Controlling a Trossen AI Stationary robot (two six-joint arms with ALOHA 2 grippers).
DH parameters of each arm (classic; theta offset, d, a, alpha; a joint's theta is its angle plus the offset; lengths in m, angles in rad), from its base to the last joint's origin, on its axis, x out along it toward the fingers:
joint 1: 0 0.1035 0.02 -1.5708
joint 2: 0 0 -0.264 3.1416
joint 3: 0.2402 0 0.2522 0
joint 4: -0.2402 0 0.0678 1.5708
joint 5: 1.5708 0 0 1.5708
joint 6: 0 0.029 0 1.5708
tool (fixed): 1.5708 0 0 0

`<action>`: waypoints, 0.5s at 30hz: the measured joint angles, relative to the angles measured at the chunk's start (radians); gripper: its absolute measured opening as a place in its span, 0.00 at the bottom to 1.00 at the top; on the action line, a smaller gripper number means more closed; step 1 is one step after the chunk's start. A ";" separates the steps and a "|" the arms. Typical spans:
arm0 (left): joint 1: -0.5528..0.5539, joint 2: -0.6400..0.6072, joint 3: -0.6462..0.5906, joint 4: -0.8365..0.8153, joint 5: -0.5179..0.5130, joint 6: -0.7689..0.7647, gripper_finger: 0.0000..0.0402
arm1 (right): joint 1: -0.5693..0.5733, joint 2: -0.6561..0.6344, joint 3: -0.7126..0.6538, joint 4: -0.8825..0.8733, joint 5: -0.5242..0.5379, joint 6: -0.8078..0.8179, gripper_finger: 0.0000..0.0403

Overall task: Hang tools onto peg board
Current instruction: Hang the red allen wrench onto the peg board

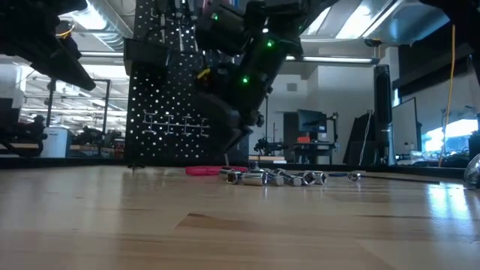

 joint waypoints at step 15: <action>0.000 0.000 0.000 0.003 0.000 -0.020 0.32 | -0.013 0.060 0.003 0.003 -0.041 0.014 0.24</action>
